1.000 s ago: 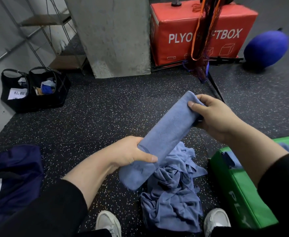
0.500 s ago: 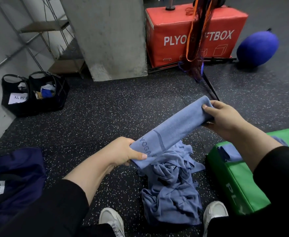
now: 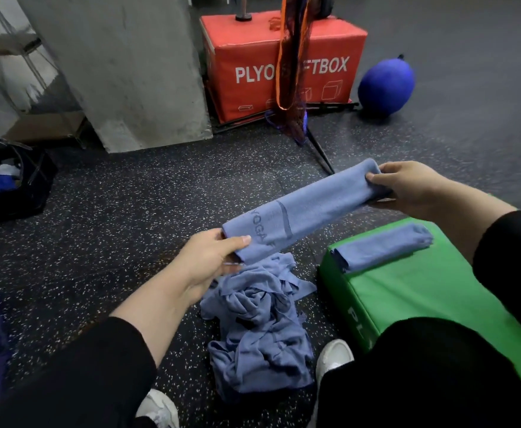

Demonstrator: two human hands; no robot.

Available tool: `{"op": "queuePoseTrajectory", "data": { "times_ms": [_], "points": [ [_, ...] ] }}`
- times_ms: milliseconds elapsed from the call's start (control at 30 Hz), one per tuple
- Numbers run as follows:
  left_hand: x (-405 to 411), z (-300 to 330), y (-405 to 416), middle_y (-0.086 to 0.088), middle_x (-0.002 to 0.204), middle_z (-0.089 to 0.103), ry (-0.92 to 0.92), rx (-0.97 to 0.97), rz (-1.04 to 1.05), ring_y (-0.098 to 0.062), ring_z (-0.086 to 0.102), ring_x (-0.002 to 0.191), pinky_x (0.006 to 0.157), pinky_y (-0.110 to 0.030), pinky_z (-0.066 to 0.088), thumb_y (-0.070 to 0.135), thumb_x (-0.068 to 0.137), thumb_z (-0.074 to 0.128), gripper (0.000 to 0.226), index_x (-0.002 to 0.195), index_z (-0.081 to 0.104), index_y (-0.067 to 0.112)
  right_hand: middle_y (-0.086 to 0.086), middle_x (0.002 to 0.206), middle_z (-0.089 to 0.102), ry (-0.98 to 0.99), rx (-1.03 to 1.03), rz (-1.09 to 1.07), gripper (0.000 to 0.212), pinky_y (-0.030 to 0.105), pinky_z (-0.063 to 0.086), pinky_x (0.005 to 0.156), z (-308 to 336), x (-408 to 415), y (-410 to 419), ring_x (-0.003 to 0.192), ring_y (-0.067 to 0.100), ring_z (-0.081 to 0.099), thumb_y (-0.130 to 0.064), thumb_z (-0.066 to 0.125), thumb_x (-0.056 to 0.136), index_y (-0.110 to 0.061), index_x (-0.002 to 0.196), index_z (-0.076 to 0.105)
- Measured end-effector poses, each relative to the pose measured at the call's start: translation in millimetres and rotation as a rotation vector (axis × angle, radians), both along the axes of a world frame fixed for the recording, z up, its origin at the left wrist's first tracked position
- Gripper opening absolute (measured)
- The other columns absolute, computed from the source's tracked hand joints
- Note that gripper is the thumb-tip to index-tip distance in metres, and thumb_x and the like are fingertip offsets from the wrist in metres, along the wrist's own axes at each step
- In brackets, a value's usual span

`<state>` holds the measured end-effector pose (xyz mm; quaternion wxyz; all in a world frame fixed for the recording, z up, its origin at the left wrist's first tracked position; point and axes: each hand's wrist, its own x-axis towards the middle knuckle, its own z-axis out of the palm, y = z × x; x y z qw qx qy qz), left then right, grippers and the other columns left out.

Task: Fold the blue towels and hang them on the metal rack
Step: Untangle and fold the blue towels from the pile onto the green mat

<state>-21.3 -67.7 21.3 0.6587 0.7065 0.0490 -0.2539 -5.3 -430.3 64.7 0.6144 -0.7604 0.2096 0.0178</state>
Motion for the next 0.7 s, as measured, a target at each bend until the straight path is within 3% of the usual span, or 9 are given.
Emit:
{"op": "queuePoseTrajectory", "data": {
  "times_ms": [100, 200, 333, 433, 567, 700],
  "points": [
    [3, -6, -54, -0.008, 0.095, 0.079, -0.003, -0.042, -0.026, -0.021, 0.071, 0.082, 0.078, -0.036, 0.057, 0.012, 0.093, 0.071, 0.009, 0.101, 0.071, 0.009, 0.019, 0.102, 0.061, 0.025, -0.063, -0.025, 0.006, 0.042, 0.057, 0.084, 1, -12, -54, 0.095, 0.027, 0.06, -0.008, 0.059, 0.098, -0.009, 0.097, 0.066],
    [6, -20, -108, -0.005, 0.081, 0.076, 0.016, -0.06, -0.022, -0.017, 0.068, 0.069, 0.061, -0.027, 0.055, 0.012, 0.092, 0.073, 0.004, 0.089, 0.071, 0.01, 0.018, 0.104, 0.061, 0.045, -0.127, -0.089, 0.009, 0.039, 0.057, 0.081, -7, -24, -103, 0.095, 0.027, 0.06, -0.005, 0.059, 0.098, -0.005, 0.103, 0.066],
    [13, -48, -167, -0.008, 0.089, 0.076, 0.078, -0.033, -0.061, -0.023, 0.063, 0.077, 0.064, -0.031, 0.053, 0.017, 0.09, 0.076, 0.006, 0.09, 0.072, 0.012, 0.018, 0.104, 0.062, 0.087, -0.188, -0.174, 0.02, 0.037, 0.057, 0.082, -31, -33, -155, 0.096, 0.026, 0.059, -0.004, 0.059, 0.098, 0.004, 0.116, 0.064],
    [19, -77, -202, -0.006, 0.081, 0.068, 0.129, 0.012, -0.093, -0.019, 0.055, 0.067, 0.059, -0.028, 0.047, 0.017, 0.092, 0.073, 0.006, 0.088, 0.069, 0.016, 0.017, 0.1, 0.062, 0.134, -0.229, -0.221, 0.018, 0.034, 0.057, 0.077, -65, -32, -189, 0.092, 0.025, 0.06, -0.004, 0.061, 0.097, 0.003, 0.112, 0.066],
    [30, -121, -239, -0.008, 0.081, 0.065, 0.185, 0.075, -0.104, -0.013, 0.053, 0.056, 0.054, -0.024, 0.043, 0.014, 0.094, 0.069, 0.006, 0.088, 0.067, 0.015, 0.016, 0.097, 0.061, 0.232, -0.283, -0.241, 0.011, 0.043, 0.056, 0.086, -125, -19, -226, 0.09, 0.025, 0.058, -0.007, 0.064, 0.095, -0.002, 0.104, 0.069],
    [46, -163, -269, -0.011, 0.088, 0.067, 0.236, 0.121, -0.089, -0.02, 0.056, 0.068, 0.057, -0.026, 0.04, 0.014, 0.093, 0.07, 0.002, 0.093, 0.07, 0.012, 0.017, 0.093, 0.06, 0.264, -0.313, -0.277, 0.012, 0.044, 0.056, 0.08, -181, -2, -250, 0.086, 0.026, 0.056, -0.005, 0.065, 0.094, 0.002, 0.104, 0.069]
  ]
}}
